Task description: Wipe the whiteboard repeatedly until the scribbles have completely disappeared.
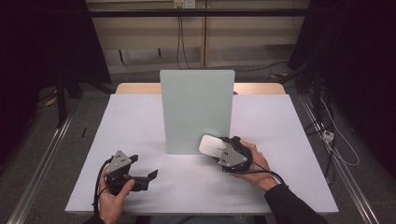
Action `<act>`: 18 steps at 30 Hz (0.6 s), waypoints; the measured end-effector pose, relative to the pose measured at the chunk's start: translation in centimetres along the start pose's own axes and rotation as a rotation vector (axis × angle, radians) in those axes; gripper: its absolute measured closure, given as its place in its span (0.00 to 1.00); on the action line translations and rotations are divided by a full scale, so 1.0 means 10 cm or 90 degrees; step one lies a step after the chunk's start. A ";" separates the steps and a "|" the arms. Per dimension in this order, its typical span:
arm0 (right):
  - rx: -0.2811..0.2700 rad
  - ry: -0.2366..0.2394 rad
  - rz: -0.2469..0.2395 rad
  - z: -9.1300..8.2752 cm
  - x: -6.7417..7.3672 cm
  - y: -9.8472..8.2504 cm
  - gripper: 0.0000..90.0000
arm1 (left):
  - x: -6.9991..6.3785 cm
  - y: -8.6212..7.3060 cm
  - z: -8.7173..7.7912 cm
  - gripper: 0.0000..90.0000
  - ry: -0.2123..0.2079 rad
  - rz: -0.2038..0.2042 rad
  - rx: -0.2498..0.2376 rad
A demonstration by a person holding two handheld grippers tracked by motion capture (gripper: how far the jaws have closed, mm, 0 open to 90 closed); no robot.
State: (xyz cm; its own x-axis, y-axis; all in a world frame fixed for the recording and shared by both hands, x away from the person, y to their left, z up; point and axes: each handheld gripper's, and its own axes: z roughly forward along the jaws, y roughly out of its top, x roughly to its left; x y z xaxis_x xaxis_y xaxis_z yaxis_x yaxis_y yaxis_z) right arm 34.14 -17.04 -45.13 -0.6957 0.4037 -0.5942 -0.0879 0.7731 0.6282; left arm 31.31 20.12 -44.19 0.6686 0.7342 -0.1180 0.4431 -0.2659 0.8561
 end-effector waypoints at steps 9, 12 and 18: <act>-0.010 0.050 -0.002 0.16 0.06 0.14 0.35 | 0.00 0.00 0.01 0.06 -0.003 0.000 0.001; -0.009 0.071 -0.003 0.21 0.10 0.17 0.35 | 0.00 0.00 0.00 0.06 -0.003 0.001 -0.002; 0.002 0.142 0.036 0.28 0.02 0.26 0.35 | -0.01 0.00 0.01 0.06 -0.005 0.003 0.003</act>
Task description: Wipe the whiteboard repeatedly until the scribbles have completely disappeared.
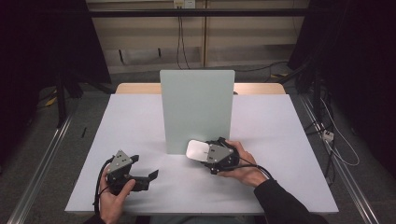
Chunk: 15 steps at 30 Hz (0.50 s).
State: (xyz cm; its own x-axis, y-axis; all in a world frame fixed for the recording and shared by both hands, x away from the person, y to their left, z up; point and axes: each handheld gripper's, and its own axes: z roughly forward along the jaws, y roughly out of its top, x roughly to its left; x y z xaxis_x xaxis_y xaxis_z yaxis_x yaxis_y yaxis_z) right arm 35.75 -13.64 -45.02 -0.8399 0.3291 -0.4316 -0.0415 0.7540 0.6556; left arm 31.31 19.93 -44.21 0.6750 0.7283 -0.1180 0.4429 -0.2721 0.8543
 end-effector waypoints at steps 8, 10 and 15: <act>0.006 0.071 -0.002 0.07 -0.08 0.05 0.35 | 0.01 0.00 -0.01 0.06 0.000 -0.002 -0.003; 0.003 0.047 -0.040 0.07 -0.04 0.06 0.35 | 0.01 0.00 -0.01 0.06 -0.001 -0.001 -0.004; -0.031 -0.026 -0.056 -0.09 -0.16 0.10 0.35 | 0.02 0.00 -0.01 0.06 0.002 -0.003 -0.003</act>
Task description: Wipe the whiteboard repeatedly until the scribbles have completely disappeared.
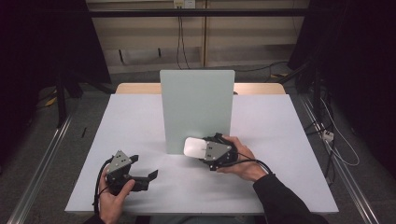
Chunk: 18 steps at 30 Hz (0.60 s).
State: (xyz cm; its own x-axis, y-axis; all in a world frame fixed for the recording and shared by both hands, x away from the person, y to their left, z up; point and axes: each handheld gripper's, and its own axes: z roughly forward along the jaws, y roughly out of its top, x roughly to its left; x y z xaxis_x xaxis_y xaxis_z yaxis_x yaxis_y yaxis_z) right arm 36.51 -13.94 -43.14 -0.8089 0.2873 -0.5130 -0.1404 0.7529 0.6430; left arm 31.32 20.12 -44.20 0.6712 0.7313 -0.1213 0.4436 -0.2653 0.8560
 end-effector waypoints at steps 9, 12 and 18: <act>-0.032 -0.069 0.024 -0.32 -0.38 0.04 0.35 | 0.00 0.00 0.00 0.06 -0.001 0.000 0.000; -0.021 -0.048 0.003 -0.24 -0.27 0.00 0.35 | 0.00 0.00 0.00 0.06 -0.001 -0.001 0.000; -0.017 -0.006 -0.033 -0.14 -0.06 -0.19 0.35 | 0.00 0.00 0.00 0.06 -0.002 0.000 0.001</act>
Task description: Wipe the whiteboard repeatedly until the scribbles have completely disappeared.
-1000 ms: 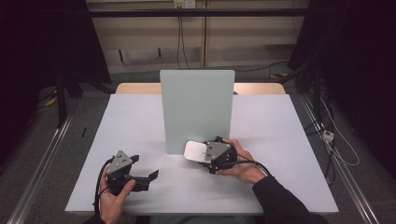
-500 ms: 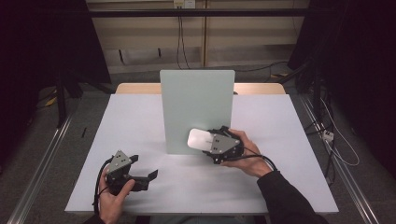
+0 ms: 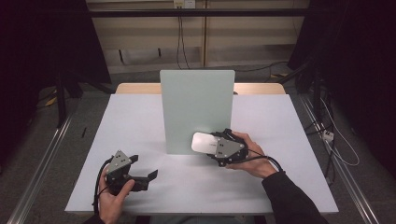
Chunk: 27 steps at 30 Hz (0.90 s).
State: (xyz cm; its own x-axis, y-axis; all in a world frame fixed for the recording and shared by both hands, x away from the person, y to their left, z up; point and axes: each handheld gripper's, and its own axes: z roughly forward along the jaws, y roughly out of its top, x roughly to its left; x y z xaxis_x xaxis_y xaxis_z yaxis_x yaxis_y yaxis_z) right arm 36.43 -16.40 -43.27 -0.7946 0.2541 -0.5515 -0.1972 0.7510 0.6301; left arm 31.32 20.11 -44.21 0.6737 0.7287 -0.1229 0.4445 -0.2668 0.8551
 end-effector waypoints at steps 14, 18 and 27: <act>0.018 0.084 0.005 0.17 0.17 -0.07 0.35 | 0.00 0.00 0.00 0.06 -0.001 0.000 -0.001; 0.009 0.095 0.021 0.18 0.14 -0.07 0.35 | 0.00 0.00 0.00 0.06 0.002 -0.002 -0.003; -0.023 0.009 0.018 0.00 -0.11 0.05 0.35 | 0.00 0.00 0.00 0.06 0.000 0.000 0.001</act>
State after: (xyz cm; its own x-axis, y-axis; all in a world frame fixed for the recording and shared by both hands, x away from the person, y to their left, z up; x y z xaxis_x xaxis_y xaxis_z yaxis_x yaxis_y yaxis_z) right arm 37.17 -16.34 -42.35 -0.8082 0.2653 -0.5257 -0.1954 0.7213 0.6645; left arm 31.34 20.09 -44.22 0.6739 0.7285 -0.1233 0.4452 -0.2673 0.8546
